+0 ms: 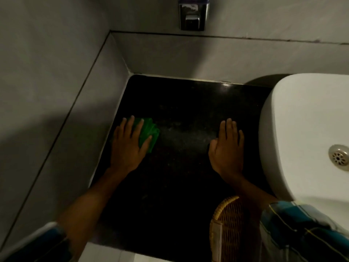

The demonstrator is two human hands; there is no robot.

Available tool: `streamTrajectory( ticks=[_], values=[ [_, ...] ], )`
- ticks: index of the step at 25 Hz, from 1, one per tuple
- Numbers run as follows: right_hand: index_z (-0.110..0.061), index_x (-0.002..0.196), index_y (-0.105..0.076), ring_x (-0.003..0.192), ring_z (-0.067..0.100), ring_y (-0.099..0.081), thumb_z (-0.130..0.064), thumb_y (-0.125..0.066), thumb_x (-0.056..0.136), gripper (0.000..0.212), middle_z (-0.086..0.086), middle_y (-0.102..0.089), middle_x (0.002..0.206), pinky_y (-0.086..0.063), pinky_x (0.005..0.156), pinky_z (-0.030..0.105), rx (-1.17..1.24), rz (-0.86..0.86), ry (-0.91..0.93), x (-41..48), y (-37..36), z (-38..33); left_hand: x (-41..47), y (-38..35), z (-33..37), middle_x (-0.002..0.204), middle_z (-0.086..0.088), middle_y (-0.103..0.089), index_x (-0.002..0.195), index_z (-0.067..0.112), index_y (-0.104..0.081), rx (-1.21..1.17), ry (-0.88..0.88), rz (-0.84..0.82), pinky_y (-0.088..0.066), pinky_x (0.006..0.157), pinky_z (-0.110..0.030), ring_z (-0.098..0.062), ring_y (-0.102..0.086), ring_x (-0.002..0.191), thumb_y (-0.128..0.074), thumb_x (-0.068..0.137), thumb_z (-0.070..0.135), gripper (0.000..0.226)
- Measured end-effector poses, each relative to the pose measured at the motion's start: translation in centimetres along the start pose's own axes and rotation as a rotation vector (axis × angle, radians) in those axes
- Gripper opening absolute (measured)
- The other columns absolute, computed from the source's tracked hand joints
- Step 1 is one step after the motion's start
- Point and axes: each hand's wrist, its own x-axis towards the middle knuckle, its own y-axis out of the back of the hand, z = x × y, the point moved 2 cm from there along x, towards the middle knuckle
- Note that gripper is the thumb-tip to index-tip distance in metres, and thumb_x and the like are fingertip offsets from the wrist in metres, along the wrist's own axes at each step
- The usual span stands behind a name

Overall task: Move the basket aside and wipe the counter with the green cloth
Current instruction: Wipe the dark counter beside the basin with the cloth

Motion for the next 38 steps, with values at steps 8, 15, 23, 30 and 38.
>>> streamTrajectory(
  ticks=[8, 15, 23, 30, 38],
  values=[
    [-0.002, 0.152, -0.021, 0.151, 0.032, -0.012, -0.036, -0.032, 0.088, 0.073, 0.02, -0.017, 0.162, -0.009, 0.122, 0.05, -0.044, -0.041, 0.005, 0.5, -0.7, -0.1, 14.9, -1.2, 2.5, 0.152, -0.02, -0.036, 0.144, 0.014, -0.038, -0.049, 0.152, -0.021, -0.015, 0.12, -0.051, -0.038, -0.022, 0.145, -0.043, 0.094, 0.044, 0.059],
    [0.001, 0.147, -0.031, 0.141, 0.034, -0.036, -0.005, -0.037, 0.088, 0.06, 0.022, -0.038, 0.152, -0.025, 0.118, 0.04, 0.756, 0.344, -0.191, 0.7, 0.0, 0.7, 12.0, -2.3, 15.5, 0.15, -0.013, -0.043, 0.139, 0.021, -0.047, -0.031, -0.285, -0.042, -0.019, 0.119, -0.047, -0.034, -0.026, 0.145, -0.041, 0.091, 0.051, 0.057],
    [-0.003, 0.133, -0.051, 0.127, 0.038, -0.046, 0.007, -0.047, 0.082, 0.052, 0.022, -0.053, 0.135, -0.034, 0.111, 0.041, 0.475, -0.175, 0.015, -5.3, 4.5, -1.2, -8.6, 0.1, 12.8, 0.156, -0.012, -0.033, 0.146, 0.025, -0.037, -0.106, -0.149, -0.1, -0.014, 0.121, -0.049, -0.033, -0.019, 0.148, -0.04, 0.092, 0.052, 0.061],
    [-0.006, 0.124, -0.059, 0.118, 0.035, -0.058, -0.03, -0.051, 0.093, 0.041, 0.018, -0.059, 0.132, -0.046, 0.086, 0.03, 0.46, -0.645, -0.052, -10.1, 4.2, -4.8, -16.7, 3.3, 10.4, 0.157, -0.016, -0.029, 0.151, 0.018, -0.022, -0.521, 0.31, -0.071, -0.026, 0.116, -0.047, -0.037, -0.028, 0.143, -0.049, 0.097, 0.034, 0.062],
    [-0.004, 0.115, -0.061, 0.106, 0.026, -0.063, -0.026, -0.08, 0.077, 0.048, 0.014, -0.064, 0.123, -0.056, 0.084, 0.034, 0.67, -0.851, -0.138, -9.8, 4.7, -5.8, -14.3, 6.5, 8.4, 0.11, -0.021, -0.07, 0.11, 0.003, -0.065, -1.311, 0.852, -0.341, -0.059, 0.069, -0.042, -0.03, -0.069, 0.084, -0.073, 0.083, 0.006, 0.029]
  ],
)
